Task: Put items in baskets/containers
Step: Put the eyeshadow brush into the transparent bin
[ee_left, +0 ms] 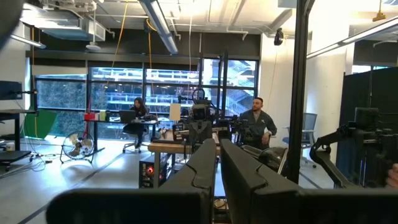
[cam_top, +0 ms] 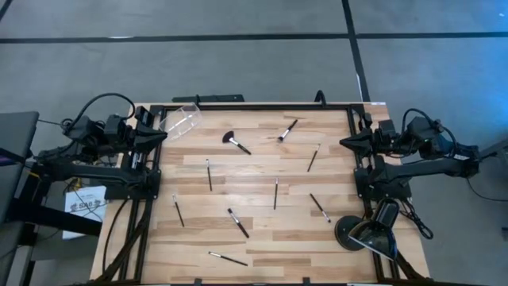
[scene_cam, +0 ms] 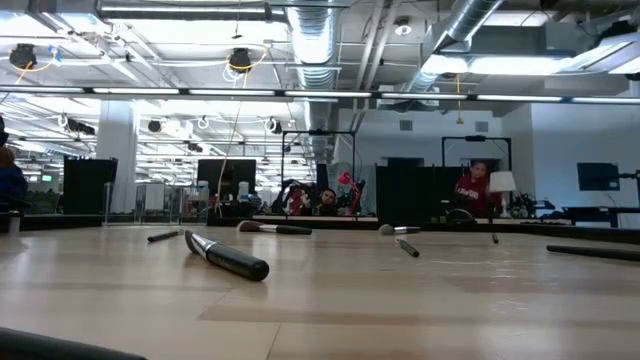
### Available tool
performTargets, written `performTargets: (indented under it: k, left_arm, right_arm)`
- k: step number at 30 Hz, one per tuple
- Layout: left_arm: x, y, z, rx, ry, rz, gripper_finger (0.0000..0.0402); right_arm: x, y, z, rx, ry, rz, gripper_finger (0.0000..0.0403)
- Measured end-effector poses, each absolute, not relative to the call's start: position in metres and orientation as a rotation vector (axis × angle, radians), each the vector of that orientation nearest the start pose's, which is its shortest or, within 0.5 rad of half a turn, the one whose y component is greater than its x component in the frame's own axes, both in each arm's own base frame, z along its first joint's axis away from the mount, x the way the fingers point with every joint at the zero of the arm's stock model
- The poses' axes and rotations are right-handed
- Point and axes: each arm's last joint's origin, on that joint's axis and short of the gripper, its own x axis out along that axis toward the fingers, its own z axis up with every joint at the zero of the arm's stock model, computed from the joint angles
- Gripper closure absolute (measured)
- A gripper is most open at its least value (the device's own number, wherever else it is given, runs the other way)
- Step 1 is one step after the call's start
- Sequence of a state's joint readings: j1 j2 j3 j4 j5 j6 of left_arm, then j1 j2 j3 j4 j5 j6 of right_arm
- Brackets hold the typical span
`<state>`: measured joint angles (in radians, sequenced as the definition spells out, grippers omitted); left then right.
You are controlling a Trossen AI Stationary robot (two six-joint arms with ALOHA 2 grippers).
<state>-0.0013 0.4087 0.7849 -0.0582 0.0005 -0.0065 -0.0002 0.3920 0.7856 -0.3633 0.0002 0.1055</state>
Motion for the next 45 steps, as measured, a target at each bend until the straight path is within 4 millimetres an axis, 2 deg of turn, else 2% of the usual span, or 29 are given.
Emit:
performTargets:
  k: [14, 17, 19, 24, 31, 36, 39, 45]
  left_arm:
    - [0.076, 0.000, 0.388, -0.009, -0.350, -0.003, 0.0380]
    - [0.077, 0.000, 0.388, -0.007, -0.351, -0.003, 0.0380]
    - [0.084, 0.000, 0.381, -0.025, -0.325, -0.008, 0.0380]
    - [0.121, -0.001, 0.341, -0.038, -0.205, -0.024, 0.0380]
    - [0.161, 0.003, 0.309, -0.044, -0.223, 0.106, 0.0380]
    - [0.173, 0.004, 0.300, -0.047, -0.180, 0.134, 0.0380]
    - [0.179, 0.002, 0.288, -0.050, -0.137, 0.127, 0.0380]
    - [0.187, 0.002, 0.263, -0.094, -0.154, 0.122, 0.0380]
  right_arm:
    - [0.076, 0.000, 0.359, 0.106, -0.050, 0.002, 0.0403]
    - [0.076, -0.001, 0.363, 0.107, -0.098, -0.017, 0.0403]
    - [0.079, -0.002, 0.369, 0.106, -0.152, -0.067, 0.0403]
    - [0.111, -0.005, 0.363, -0.021, -0.164, -0.173, 0.0403]
    - [0.175, -0.009, 0.338, -0.144, 0.015, -0.320, 0.0403]
    - [0.206, -0.010, 0.307, -0.075, 0.210, -0.336, 0.0403]
    - [0.223, -0.009, 0.286, -0.068, 0.327, -0.332, 0.0403]
    - [0.237, -0.014, 0.262, 0.020, 0.446, -0.373, 0.0403]
